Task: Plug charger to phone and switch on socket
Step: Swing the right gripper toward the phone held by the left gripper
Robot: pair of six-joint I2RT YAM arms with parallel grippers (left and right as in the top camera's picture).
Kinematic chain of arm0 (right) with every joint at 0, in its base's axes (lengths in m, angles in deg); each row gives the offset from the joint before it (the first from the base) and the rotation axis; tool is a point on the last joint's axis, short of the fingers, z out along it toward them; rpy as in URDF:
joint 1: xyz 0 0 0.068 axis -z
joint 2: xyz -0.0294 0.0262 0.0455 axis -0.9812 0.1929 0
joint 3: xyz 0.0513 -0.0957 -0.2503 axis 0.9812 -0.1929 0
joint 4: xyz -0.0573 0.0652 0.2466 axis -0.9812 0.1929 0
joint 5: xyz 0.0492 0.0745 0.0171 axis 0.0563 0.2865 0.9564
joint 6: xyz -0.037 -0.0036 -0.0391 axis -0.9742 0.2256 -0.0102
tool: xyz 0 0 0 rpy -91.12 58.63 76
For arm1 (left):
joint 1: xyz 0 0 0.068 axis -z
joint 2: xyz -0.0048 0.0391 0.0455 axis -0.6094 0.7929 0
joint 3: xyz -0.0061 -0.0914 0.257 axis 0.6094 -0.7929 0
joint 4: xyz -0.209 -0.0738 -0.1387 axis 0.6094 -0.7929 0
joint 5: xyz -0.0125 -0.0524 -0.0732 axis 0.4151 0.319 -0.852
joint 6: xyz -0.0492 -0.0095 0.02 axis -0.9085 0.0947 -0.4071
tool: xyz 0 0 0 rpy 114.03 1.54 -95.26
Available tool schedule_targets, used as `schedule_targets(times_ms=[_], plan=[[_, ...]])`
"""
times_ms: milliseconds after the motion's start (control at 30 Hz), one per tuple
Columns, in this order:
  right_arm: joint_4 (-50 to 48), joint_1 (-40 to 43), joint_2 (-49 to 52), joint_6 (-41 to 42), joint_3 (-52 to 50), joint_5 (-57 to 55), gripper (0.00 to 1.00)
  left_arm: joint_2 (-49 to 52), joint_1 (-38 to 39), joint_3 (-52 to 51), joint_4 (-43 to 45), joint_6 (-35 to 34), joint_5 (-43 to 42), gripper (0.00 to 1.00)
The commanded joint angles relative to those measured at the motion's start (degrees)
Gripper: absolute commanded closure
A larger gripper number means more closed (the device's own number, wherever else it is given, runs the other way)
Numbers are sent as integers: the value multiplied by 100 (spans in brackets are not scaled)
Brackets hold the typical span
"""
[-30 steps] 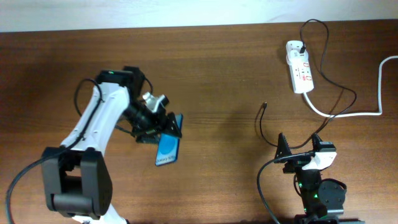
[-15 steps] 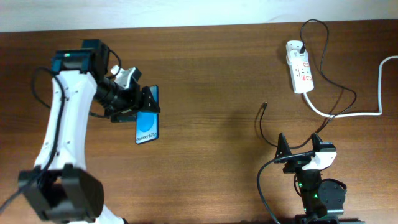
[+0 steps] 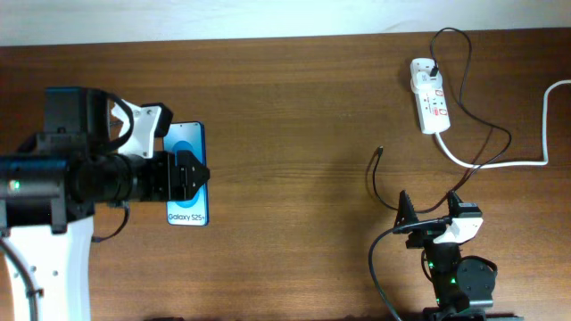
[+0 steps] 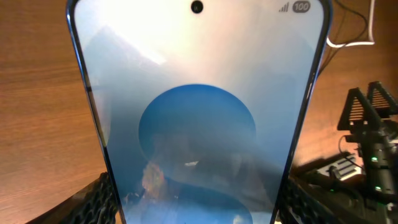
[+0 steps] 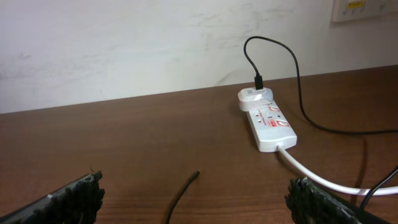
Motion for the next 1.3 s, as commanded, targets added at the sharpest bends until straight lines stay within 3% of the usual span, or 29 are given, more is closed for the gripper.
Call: schedule_targets(times_ms=[0, 200, 367, 667, 1067, 1267], plan=[[9, 15, -44, 280, -28, 348, 2, -142, -20, 72, 24, 83, 179, 77], [-109, 15, -44, 1698, -28, 1751, 2, -155, -20, 11, -372, 85, 326, 79], [-116, 15, -44, 2953, -28, 4468, 2, -339, -20, 2, -562, 85, 651, 81], [48, 15, -44, 3195, -28, 6625, 2, -962, -20, 2, -369, 85, 820, 78], [11, 15, 109, 3121, 378, 6085, 2, -1104, -20, -44, 192, -83, 793, 83], [831, 15, 1093, 1998, 870, 5383, 2, -1104, -20, -455, 562, -544, 796, 82]])
